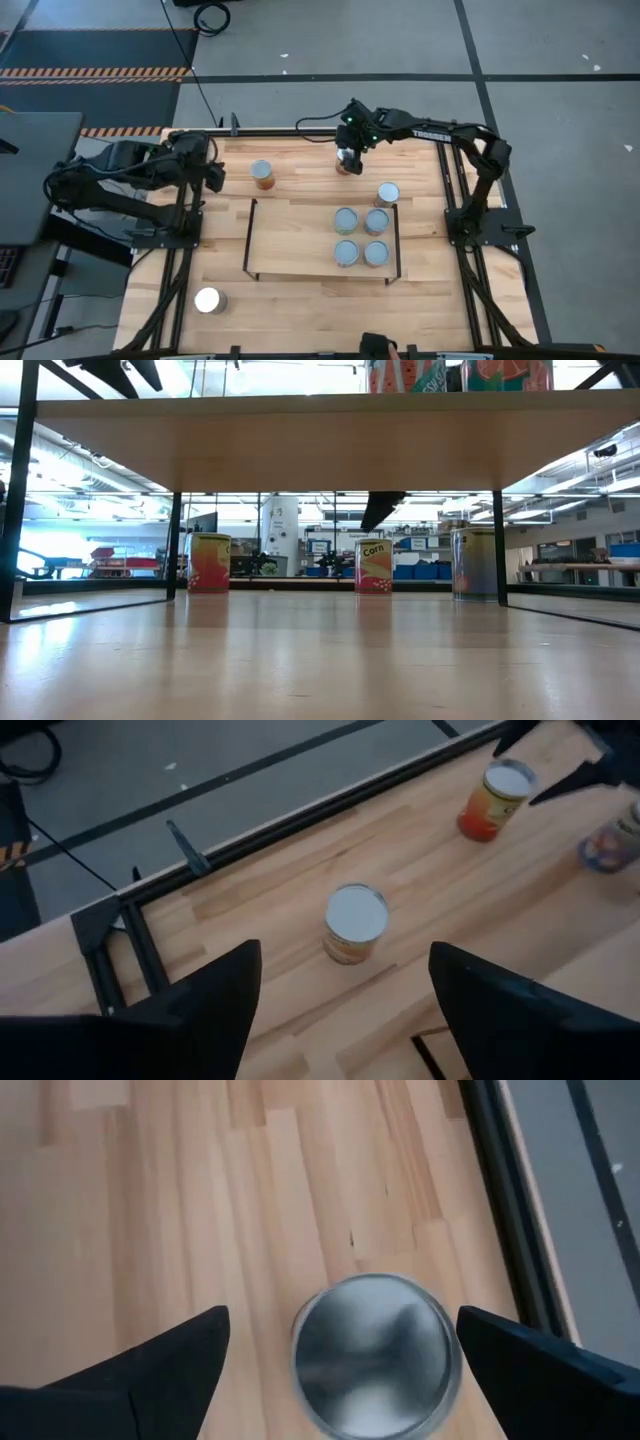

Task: Pick and place cans onto a shelf
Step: Put the right large canned corn on the shelf

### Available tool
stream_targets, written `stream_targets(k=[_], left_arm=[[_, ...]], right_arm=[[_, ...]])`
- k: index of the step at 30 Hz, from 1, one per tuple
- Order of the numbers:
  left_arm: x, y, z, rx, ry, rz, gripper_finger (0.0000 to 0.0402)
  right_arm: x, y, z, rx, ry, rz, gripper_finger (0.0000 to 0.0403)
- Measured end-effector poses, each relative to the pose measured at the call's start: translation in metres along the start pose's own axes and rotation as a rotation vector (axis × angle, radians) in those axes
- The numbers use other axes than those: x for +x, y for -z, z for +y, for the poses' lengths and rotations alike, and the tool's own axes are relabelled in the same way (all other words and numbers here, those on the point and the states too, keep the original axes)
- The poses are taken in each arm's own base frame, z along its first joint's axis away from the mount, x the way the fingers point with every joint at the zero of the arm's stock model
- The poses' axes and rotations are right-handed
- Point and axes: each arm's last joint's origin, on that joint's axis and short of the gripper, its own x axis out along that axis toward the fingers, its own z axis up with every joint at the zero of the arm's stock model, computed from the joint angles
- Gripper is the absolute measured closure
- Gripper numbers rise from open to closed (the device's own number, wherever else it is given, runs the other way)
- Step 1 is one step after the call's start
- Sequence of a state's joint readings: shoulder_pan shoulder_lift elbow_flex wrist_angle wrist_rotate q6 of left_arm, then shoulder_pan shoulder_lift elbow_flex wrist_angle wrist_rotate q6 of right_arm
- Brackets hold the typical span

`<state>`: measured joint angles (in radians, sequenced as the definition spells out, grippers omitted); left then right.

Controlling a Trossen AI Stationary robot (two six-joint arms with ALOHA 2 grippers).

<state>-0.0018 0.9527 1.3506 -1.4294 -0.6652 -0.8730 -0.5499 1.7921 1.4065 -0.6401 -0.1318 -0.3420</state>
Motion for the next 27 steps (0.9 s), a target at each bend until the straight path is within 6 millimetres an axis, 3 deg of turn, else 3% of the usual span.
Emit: stream_targets(k=[10, 19, 27], left_arm=[[0.008, -0.008, 0.006, 0.058, -0.031, 0.022, 0.0108], [0.01, -0.011, 0.008, 0.099, -0.023, 0.036, 0.0108], [-0.003, -0.017, 0.013, 0.061, 0.079, -0.083, 0.0114]], right_arm=[[0.009, -0.001, -0.013, 0.066, 0.009, 0.062, 0.0003], [0.038, 0.009, -0.015, 0.1, -0.041, 0.143, 0.0005], [0.04, 0.01, -0.014, 0.077, 0.035, 0.178, 0.0065]])
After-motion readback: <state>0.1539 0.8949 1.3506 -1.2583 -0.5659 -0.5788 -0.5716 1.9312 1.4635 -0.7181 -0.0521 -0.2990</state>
